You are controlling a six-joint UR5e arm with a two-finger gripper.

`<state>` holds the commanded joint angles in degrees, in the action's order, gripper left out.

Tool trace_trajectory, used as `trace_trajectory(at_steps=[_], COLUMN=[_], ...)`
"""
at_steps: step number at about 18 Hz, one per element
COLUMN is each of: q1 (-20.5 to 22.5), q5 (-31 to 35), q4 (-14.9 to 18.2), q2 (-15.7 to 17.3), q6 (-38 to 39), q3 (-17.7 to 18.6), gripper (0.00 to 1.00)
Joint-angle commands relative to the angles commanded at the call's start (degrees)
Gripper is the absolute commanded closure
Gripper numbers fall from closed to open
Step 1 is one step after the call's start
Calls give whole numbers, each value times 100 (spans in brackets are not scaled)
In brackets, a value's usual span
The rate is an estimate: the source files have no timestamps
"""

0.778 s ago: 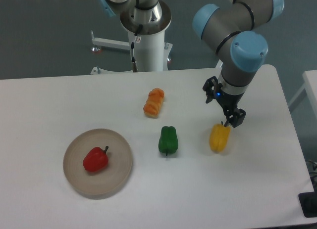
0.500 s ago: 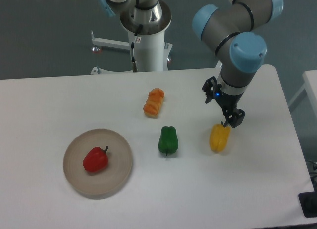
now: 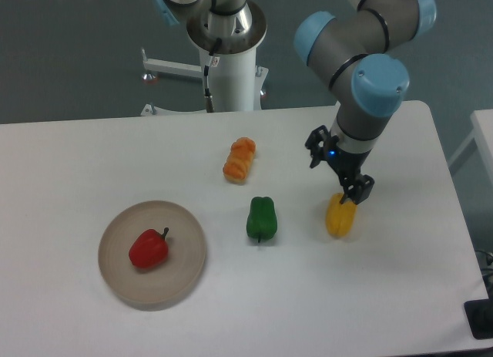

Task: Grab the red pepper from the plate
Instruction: 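Lift the gripper away from the yellow pepper and start moving, then move the gripper over the plate and lower onto the red pepper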

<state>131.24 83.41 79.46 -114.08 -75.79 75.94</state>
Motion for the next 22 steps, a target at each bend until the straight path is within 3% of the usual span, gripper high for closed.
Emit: trace_trajectory(at_steps=[4, 12, 17, 22], q1=[-713, -1767, -2172, -2462], q5=[27, 62, 184, 264], q4=[-62, -747, -1177, -1231], q2=[-26, -368, -702, -966], q6=[872, 2032, 2156, 2332], q3=[-18, 9, 18, 26], gripper=[0, 0, 0, 0])
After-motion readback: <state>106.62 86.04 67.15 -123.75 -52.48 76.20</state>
